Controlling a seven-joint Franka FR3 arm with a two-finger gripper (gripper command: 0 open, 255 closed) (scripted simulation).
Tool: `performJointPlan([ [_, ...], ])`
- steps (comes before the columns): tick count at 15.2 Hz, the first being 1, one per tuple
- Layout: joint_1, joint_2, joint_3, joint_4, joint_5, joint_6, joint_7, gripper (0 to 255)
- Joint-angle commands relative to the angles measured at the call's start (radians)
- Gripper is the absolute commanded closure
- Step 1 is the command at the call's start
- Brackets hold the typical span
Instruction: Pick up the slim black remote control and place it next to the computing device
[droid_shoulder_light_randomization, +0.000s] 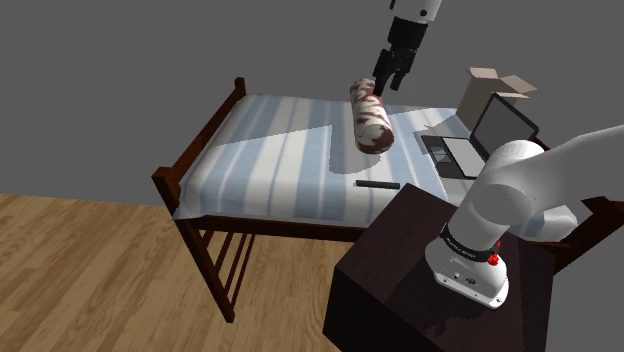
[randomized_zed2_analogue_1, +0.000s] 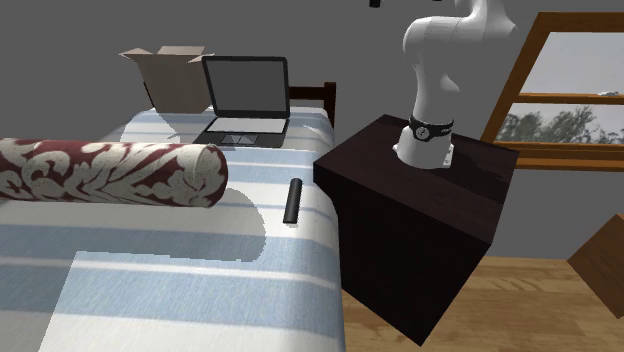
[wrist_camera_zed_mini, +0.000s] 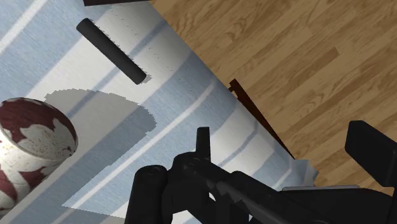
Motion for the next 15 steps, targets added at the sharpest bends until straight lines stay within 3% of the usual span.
performJointPlan([
  [1, 0.000, 0.000, 0.000, 0.000, 0.000, 0.000, 0.000, 0],
  [8, -0.006, 0.002, -0.066, -0.210, -0.075, 0.200, -0.156, 0],
  [15, -0.023, 0.097, -0.152, -0.362, -0.159, 0.442, -0.313, 0],
])
